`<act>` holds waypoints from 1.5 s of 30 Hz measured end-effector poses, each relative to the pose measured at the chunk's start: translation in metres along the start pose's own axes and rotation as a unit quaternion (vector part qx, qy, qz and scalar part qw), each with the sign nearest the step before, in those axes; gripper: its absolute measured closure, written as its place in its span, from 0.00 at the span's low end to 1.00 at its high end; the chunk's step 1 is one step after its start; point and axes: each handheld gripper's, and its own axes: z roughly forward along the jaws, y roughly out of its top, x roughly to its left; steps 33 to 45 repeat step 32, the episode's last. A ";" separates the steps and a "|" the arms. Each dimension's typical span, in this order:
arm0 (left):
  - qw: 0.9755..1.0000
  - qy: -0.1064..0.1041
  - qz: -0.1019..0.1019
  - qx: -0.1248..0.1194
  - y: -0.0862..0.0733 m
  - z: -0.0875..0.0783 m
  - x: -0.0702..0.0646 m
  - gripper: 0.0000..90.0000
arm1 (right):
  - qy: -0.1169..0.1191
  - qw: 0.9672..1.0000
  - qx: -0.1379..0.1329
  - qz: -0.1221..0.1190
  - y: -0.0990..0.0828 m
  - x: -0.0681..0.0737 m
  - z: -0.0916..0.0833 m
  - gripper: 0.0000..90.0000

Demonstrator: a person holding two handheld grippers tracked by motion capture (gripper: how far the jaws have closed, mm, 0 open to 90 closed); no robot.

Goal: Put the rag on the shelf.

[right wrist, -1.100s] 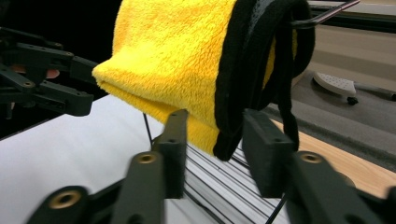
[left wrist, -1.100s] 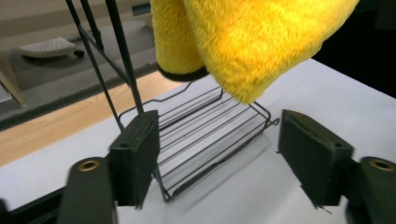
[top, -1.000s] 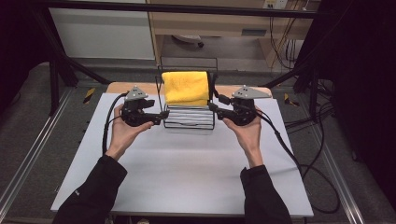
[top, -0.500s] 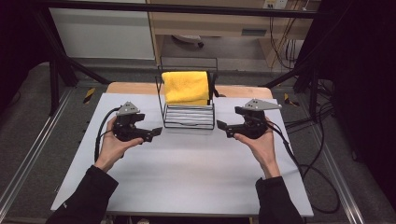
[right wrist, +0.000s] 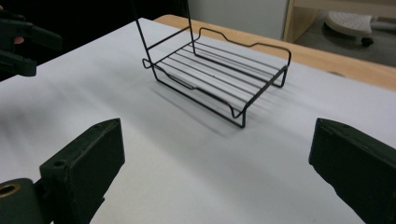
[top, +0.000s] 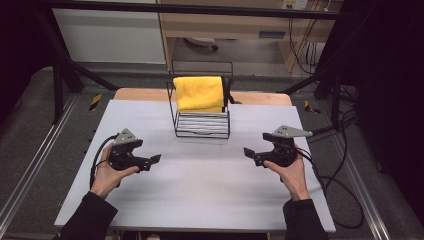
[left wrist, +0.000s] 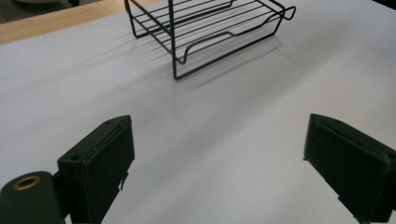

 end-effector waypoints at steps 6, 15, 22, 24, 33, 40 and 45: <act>1.000 0.002 -0.009 0.002 -0.021 -0.005 0.007 0.10 | 0.004 1.000 0.007 0.022 -0.032 -0.007 -0.002 0.03; 1.000 0.011 -0.006 0.010 -0.048 -0.013 0.016 0.09 | 0.006 0.999 0.017 0.037 -0.067 -0.016 -0.012 0.02; 1.000 0.010 0.000 0.003 -0.061 -0.017 0.016 0.09 | 0.007 0.999 0.031 0.038 -0.085 -0.021 -0.019 0.01; 1.000 0.011 0.004 0.004 -0.064 -0.017 0.016 0.09 | 0.004 0.999 0.034 0.036 -0.090 -0.021 -0.020 0.01; 1.000 0.007 0.001 0.013 -0.073 -0.014 0.016 0.08 | 0.007 0.998 0.044 0.035 -0.097 -0.020 -0.020 0.01; 1.000 0.007 0.001 0.013 -0.073 -0.014 0.016 0.08 | 0.007 0.998 0.044 0.035 -0.097 -0.020 -0.020 0.01; 1.000 0.007 0.001 0.013 -0.073 -0.014 0.016 0.08 | 0.007 0.998 0.044 0.035 -0.097 -0.020 -0.020 0.01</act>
